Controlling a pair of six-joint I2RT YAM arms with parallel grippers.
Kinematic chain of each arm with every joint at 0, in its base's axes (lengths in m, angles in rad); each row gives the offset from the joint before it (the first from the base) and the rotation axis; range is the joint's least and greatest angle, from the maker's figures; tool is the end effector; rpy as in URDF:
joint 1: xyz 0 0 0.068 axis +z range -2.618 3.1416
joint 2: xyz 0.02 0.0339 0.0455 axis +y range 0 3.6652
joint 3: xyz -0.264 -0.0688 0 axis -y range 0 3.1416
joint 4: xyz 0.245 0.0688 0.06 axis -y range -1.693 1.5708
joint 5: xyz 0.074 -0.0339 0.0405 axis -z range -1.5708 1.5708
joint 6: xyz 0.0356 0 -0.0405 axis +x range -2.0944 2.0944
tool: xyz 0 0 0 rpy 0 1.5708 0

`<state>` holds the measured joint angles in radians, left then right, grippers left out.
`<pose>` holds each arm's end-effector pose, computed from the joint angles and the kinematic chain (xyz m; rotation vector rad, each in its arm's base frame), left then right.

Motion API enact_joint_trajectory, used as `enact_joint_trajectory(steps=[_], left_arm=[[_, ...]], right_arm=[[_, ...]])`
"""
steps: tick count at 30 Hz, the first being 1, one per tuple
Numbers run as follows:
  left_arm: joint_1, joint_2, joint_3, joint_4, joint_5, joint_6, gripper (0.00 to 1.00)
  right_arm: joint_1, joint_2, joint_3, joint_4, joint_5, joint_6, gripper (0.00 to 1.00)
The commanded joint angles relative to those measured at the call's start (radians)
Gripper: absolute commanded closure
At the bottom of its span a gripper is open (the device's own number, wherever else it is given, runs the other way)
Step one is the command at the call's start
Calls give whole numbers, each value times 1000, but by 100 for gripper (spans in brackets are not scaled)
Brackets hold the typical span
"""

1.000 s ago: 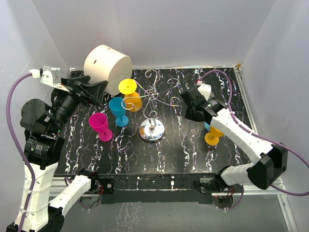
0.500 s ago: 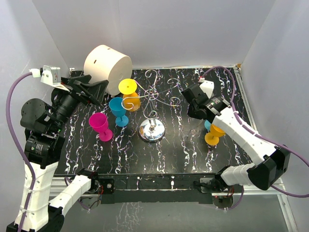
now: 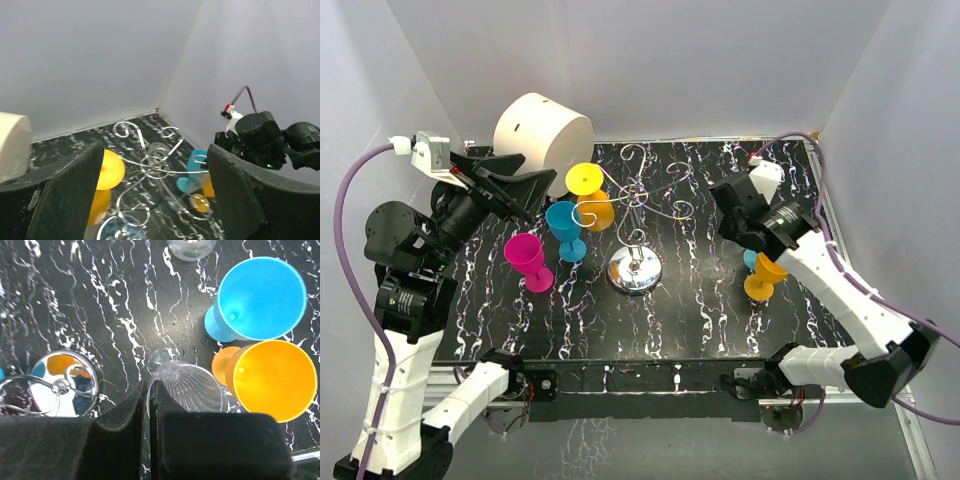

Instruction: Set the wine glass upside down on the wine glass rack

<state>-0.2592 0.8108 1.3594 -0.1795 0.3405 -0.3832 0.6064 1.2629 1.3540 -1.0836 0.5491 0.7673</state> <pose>0.1093 -0.0413 0.5226 0.2302 1.2383 -0.7620 0.2042 0.1190 0.3597 0.3866 2.3357 -0.0688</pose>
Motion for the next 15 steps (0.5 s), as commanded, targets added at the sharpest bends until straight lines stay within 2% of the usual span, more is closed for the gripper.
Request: enact_joint_trajectory(steps=[1,3,6,12,15], left_arm=[[-4,25,-36,163,152,-182,17],[-4,47,-69,271,225,-305,17],[-4,107,-91,406,262,-498,18],[-3,215,-27,431,229,-718,18],[-14,261,-11,512,223,-832,19]], right_arm=[[-4,-138,42,63,120,46,100],[-4,-195,31,90,151,62,100],[-4,-287,18,141,184,71,100],[-4,-430,-15,288,201,44,100],[-4,-490,-35,371,202,38,100]])
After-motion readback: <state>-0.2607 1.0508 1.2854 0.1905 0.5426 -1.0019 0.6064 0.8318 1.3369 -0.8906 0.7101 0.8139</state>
